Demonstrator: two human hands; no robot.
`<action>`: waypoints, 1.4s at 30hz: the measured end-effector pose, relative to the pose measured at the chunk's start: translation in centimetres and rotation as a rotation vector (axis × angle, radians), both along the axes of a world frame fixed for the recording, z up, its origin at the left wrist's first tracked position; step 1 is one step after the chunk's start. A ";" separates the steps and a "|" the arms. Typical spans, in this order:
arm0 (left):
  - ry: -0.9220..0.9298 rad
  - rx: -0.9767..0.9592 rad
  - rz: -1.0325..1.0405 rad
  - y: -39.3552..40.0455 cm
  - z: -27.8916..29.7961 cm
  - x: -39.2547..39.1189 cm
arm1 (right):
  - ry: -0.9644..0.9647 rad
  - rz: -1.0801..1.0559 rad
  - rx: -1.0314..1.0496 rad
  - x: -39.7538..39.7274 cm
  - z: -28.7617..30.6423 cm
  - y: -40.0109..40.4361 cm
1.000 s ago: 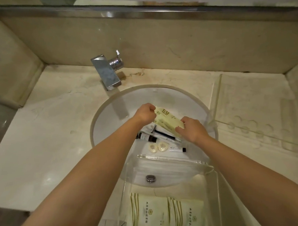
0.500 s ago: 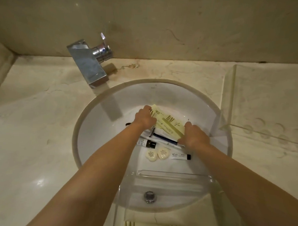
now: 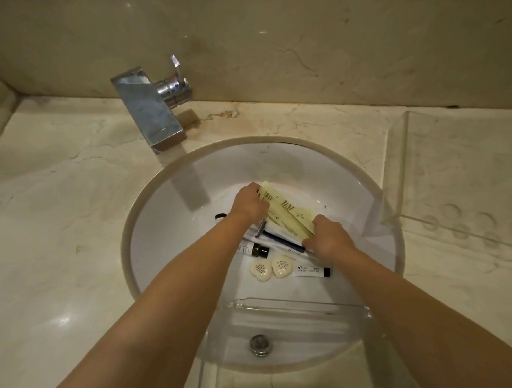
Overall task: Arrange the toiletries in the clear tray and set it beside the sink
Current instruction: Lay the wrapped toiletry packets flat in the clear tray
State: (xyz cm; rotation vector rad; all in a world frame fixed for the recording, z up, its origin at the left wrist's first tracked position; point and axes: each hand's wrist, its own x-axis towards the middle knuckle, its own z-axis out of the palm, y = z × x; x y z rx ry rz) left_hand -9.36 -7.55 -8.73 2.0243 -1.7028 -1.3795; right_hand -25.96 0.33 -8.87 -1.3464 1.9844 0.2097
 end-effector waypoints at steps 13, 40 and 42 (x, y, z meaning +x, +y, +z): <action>0.261 0.139 0.177 1.1 4.0 1.6 | -0.124 0.108 -0.051 0.6 2.6 0.3; 0.358 0.115 0.190 10.7 17.1 6.3 | -0.247 0.019 -0.467 0.4 15.4 6.8; 0.351 0.102 0.163 12.1 17.6 5.9 | -0.266 0.013 -0.448 0.4 15.7 8.3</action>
